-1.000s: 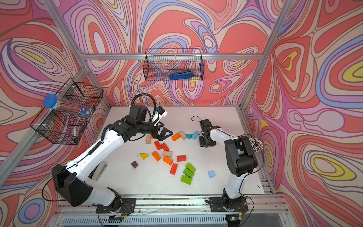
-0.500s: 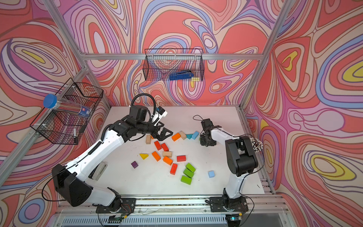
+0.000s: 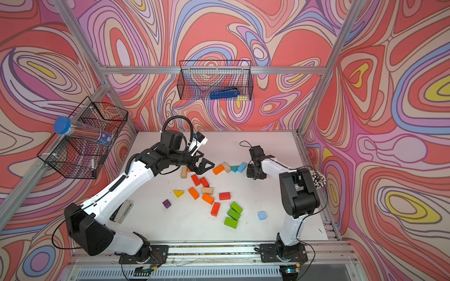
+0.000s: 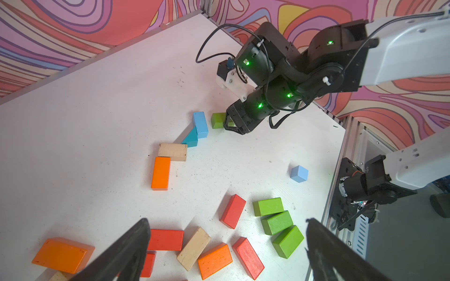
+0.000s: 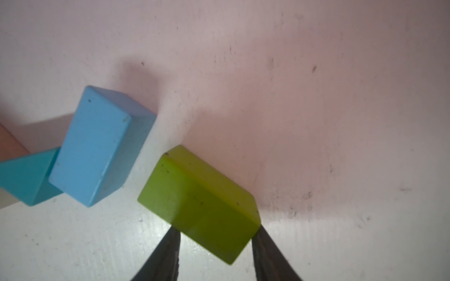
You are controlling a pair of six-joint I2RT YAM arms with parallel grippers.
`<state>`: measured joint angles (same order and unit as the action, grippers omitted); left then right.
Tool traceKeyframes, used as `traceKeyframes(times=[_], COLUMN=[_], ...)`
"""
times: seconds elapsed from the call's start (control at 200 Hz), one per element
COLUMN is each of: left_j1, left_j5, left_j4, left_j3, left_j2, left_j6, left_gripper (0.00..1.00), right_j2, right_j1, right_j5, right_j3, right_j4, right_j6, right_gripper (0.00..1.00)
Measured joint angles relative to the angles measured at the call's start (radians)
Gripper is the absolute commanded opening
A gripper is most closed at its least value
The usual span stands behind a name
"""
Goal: Assemble a heart with building blocks
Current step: Assemble the building block at the center of the board.
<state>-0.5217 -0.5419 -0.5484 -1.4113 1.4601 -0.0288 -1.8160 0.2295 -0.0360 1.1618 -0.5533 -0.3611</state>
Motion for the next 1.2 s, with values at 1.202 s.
traceKeyframes(times=[1.202], left_j1=[0.0], left_j5=[-0.008], left_j4=[0.0], left_j3=[0.0], left_j2=[0.0], left_j6=[0.007], left_gripper=[1.0], right_j2=[0.06], right_j1=[-0.001], right_j5=[0.06], right_j3=[-0.015], right_j4=[0.014], right_j6=[0.014], right_gripper=[0.53])
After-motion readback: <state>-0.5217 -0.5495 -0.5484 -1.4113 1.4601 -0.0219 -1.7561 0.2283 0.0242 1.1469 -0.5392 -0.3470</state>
